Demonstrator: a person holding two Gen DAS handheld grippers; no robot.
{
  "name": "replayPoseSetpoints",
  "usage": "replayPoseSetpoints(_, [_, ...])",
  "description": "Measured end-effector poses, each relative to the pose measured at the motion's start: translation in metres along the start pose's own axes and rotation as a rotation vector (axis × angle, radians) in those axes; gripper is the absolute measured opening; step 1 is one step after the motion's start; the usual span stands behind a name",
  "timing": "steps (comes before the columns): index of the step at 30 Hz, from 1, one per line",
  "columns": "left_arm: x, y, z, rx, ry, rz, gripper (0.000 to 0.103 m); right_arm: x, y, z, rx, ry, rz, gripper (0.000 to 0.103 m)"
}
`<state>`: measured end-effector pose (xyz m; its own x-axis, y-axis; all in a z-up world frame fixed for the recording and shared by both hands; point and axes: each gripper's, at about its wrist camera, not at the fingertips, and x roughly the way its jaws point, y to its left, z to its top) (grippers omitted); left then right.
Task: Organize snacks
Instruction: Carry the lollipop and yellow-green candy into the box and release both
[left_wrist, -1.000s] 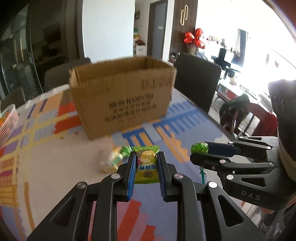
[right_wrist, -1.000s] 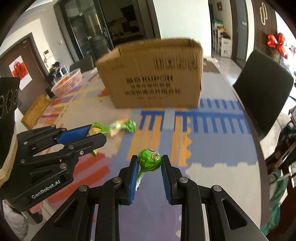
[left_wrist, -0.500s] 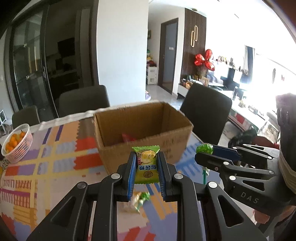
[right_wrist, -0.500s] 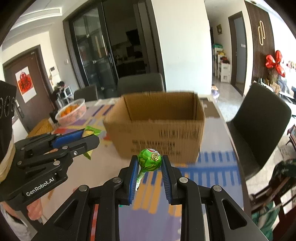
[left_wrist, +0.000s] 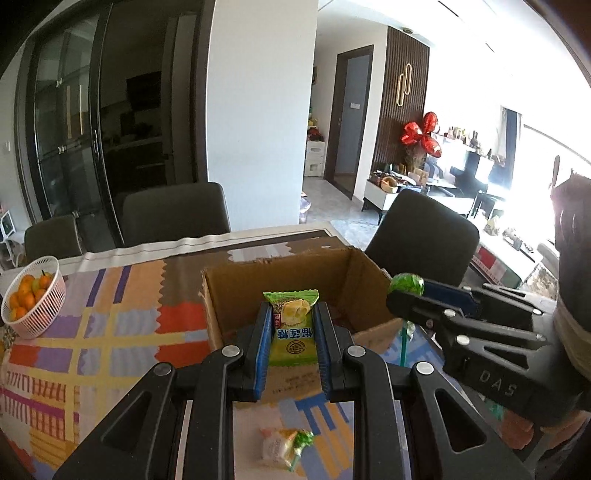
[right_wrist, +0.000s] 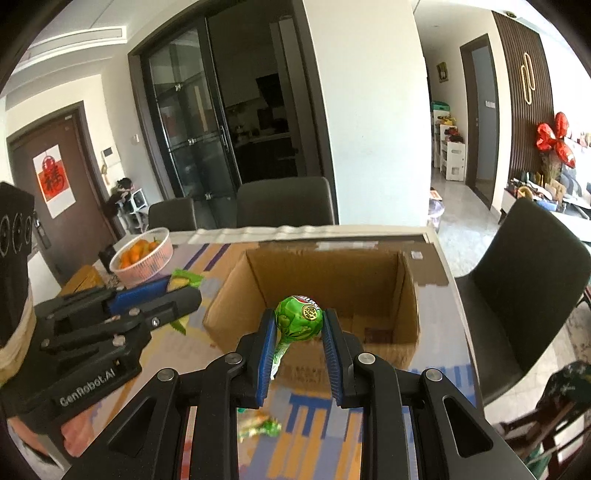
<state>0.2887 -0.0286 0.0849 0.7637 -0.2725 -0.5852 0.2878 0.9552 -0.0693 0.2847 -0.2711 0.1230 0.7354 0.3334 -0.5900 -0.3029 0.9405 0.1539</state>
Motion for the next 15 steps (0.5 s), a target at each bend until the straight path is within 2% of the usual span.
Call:
replayPoseSetpoints(5, [0.022,0.005,0.008,-0.003,0.023,0.006,0.023,0.019,-0.006,0.015,-0.003,0.007,-0.033,0.026])
replayPoseSetpoints(15, [0.062,0.004,0.018,0.011,0.062,0.001,0.024,0.061,-0.029,0.026,0.040,0.071,-0.046,0.027])
